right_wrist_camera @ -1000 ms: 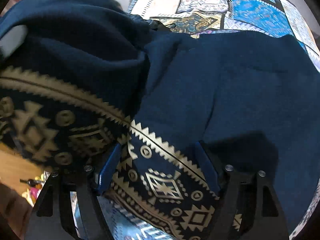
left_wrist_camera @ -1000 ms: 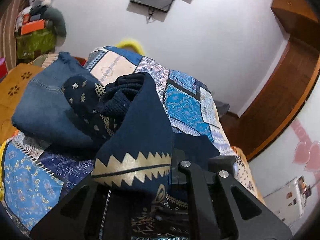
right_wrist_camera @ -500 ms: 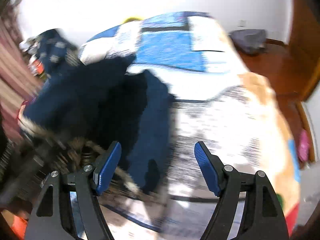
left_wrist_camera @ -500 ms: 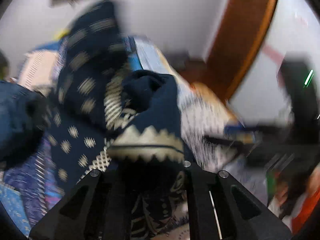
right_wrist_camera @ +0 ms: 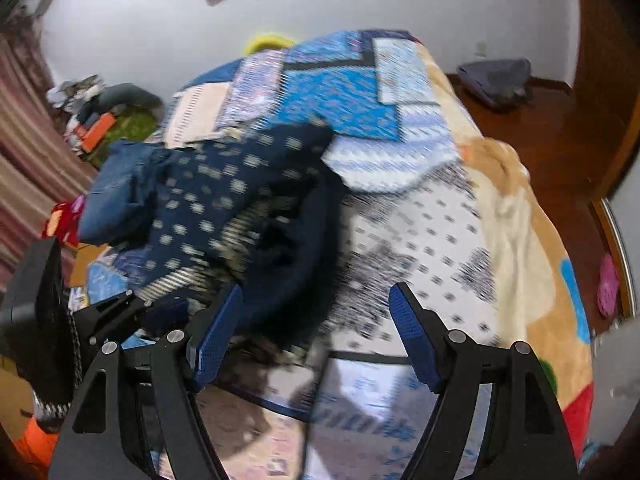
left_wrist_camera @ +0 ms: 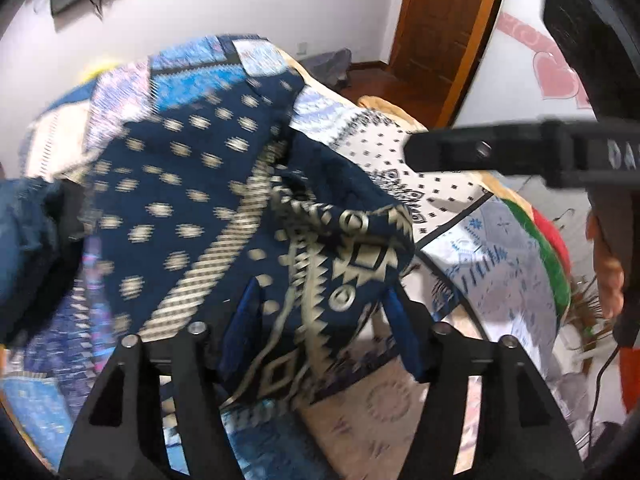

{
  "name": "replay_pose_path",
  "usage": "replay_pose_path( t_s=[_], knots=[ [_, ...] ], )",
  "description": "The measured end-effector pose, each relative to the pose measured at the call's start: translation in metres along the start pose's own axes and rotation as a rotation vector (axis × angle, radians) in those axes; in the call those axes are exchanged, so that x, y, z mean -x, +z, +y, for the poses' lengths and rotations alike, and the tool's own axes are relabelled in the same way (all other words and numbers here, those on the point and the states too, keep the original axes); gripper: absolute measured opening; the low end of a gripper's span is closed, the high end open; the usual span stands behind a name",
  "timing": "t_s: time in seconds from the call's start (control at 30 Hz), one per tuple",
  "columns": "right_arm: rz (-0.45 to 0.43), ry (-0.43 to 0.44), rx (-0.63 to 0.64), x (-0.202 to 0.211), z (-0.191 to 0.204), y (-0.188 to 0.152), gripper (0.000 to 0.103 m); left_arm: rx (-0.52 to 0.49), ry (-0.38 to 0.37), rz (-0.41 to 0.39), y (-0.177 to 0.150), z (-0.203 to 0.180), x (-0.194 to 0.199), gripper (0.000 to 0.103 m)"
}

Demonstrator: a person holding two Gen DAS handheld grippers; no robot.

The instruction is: Fold large clothes

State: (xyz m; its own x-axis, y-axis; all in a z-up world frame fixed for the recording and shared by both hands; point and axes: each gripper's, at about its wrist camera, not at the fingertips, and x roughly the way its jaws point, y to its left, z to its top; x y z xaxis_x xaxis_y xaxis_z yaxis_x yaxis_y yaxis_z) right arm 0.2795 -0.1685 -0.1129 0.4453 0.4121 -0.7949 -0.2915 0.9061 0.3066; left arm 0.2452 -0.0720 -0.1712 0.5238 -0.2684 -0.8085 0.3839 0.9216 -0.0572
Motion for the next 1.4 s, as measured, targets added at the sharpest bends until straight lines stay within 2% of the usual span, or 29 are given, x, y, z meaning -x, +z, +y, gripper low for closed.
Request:
replay_pose_path(
  t_s=[0.13, 0.2, 0.27, 0.37, 0.43, 0.5, 0.57, 0.67, 0.77, 0.93, 1.07, 1.23, 1.4],
  knots=[
    [-0.012, 0.043, 0.048, -0.006, 0.022, 0.005, 0.074, 0.043, 0.061, -0.058, -0.005, 0.022, 0.029, 0.071],
    [0.012, 0.047, 0.061, -0.019, 0.031, 0.005, 0.074, 0.079, 0.093, -0.074, -0.006, 0.04, 0.033, 0.073],
    [0.037, 0.059, 0.068, -0.031, 0.036, 0.002, 0.074, 0.113, 0.136, -0.078, -0.011, 0.056, 0.033, 0.079],
    [0.09, 0.067, 0.067, -0.053, 0.037, -0.007, 0.074, 0.186, 0.168, -0.035, -0.021, 0.085, 0.02, 0.081],
    [0.117, 0.036, 0.051, -0.062, 0.03, -0.013, 0.074, 0.211, 0.186, 0.014, -0.027, 0.095, 0.006, 0.081],
    [0.138, -0.002, 0.025, -0.068, 0.015, -0.02, 0.074, 0.232, 0.173, 0.034, -0.038, 0.103, -0.003, 0.082],
    [0.146, -0.054, -0.004, -0.067, -0.002, -0.028, 0.074, 0.25, 0.155, 0.026, -0.047, 0.106, -0.005, 0.084],
    [0.114, -0.04, -0.041, -0.049, -0.026, -0.042, 0.074, 0.256, 0.151, 0.009, -0.054, 0.108, -0.004, 0.087],
    [0.118, -0.066, -0.053, -0.035, -0.032, -0.044, 0.074, 0.26, 0.149, 0.017, -0.053, 0.108, -0.003, 0.087],
    [0.093, -0.055, -0.021, -0.02, -0.023, -0.031, 0.074, 0.206, 0.208, -0.012, -0.041, 0.098, 0.015, 0.087],
    [0.08, 0.005, -0.019, -0.027, -0.01, -0.014, 0.074, 0.218, 0.227, -0.037, -0.029, 0.106, 0.024, 0.087],
    [0.102, 0.06, 0.007, -0.051, 0.008, 0.001, 0.074, 0.286, 0.189, -0.035, -0.015, 0.131, 0.019, 0.087],
    [0.161, 0.066, 0.014, -0.084, 0.01, 0.008, 0.074, 0.364, 0.067, 0.005, -0.006, 0.153, -0.003, 0.087]
  ],
)
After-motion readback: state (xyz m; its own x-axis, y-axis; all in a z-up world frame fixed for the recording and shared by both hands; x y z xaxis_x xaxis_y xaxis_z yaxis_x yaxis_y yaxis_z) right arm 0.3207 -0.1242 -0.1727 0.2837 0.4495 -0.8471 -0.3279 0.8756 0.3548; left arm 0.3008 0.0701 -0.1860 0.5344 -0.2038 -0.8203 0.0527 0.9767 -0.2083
